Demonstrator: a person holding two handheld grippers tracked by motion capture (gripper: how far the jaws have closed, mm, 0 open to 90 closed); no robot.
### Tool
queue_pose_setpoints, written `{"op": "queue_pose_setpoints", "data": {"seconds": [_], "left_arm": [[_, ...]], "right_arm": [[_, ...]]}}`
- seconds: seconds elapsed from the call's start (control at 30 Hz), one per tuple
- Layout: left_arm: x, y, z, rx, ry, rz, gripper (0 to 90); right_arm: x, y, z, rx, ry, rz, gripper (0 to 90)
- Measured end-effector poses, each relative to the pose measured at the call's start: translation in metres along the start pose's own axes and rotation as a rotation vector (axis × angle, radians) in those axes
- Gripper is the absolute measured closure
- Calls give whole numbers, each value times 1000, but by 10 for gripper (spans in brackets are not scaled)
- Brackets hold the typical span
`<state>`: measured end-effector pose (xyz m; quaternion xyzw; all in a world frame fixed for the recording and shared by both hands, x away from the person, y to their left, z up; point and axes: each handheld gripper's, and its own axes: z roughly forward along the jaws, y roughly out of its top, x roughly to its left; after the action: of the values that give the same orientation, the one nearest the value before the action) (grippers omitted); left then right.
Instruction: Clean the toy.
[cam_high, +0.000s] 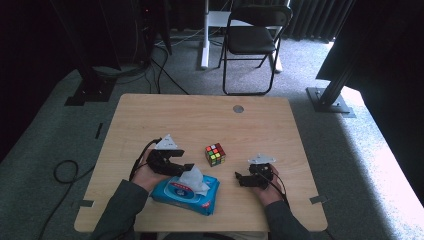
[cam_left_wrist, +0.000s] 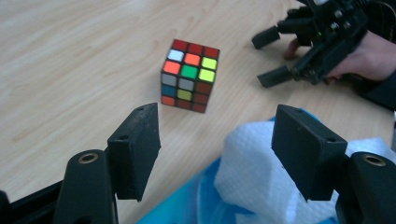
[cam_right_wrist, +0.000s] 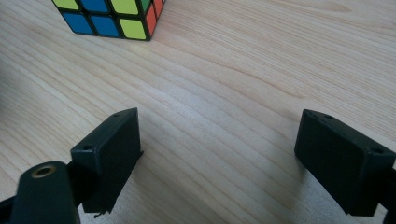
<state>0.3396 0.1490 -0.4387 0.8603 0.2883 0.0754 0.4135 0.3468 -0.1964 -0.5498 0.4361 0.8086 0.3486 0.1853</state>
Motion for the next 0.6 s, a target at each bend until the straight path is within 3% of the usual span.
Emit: {"op": "queue_pose_setpoints", "data": {"seconds": [0.2,0.43,0.6], "left_arm": [[-3,-3,0,19,-26,2,350],[-2,-8,2,43,-68,-10,428],[-2,-9,2,70,-76,-4,526]], "right_arm": [[0,0,0,-1,0,0,141],[0,0,0,-1,-1,0,141],[0,0,0,0,-1,0,141]]}}
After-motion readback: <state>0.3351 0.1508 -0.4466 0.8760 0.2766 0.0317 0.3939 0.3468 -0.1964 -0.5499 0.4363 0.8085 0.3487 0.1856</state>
